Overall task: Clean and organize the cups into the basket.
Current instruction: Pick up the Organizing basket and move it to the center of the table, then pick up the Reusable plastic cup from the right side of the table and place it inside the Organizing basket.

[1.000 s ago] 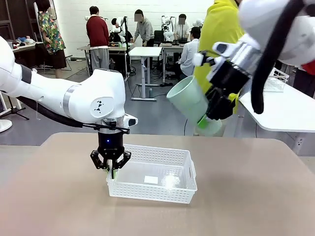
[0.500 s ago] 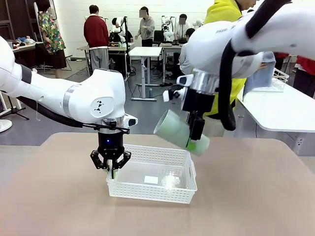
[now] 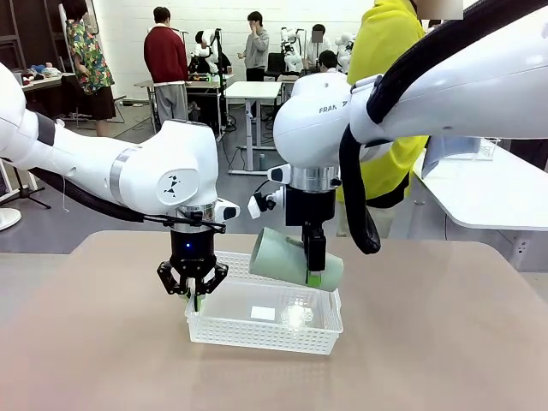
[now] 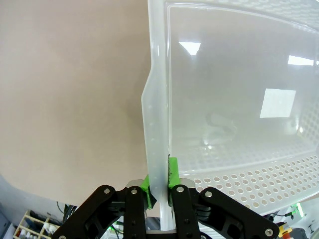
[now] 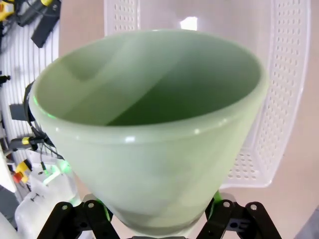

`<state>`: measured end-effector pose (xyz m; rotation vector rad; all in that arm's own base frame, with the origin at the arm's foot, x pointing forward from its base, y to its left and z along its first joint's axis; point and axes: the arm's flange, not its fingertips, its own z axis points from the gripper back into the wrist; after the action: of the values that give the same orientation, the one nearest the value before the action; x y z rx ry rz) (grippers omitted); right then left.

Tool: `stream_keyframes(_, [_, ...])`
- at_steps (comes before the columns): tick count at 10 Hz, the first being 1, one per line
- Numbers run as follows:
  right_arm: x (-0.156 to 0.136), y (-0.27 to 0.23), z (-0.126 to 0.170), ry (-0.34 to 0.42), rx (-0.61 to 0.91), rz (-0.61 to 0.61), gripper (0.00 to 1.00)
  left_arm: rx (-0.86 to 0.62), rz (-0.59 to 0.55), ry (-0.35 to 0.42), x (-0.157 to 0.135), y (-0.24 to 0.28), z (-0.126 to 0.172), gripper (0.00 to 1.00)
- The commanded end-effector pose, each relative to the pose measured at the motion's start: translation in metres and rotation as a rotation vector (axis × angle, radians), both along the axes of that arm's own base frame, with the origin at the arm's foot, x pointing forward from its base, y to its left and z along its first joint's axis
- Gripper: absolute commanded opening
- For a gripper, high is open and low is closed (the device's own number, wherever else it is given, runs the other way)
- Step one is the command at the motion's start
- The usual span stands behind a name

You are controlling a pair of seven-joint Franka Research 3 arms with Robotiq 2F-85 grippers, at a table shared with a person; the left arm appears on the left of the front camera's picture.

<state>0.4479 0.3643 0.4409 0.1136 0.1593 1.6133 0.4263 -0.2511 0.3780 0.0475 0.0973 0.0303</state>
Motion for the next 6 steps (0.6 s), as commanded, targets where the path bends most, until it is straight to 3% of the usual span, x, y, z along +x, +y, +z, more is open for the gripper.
stream_keyframes(1, [0.0003, -0.0021, 0.0011, 0.015, 0.011, -0.01, 0.81, 0.002, -0.003, -0.005, 0.0001, -0.0004, 0.0005, 0.0])
stream_keyframes(6, [0.0003, -0.0021, 0.0011, 0.015, 0.011, -0.01, 0.81, 0.002, -0.003, -0.005, 0.0001, -0.0004, 0.0005, 0.0])
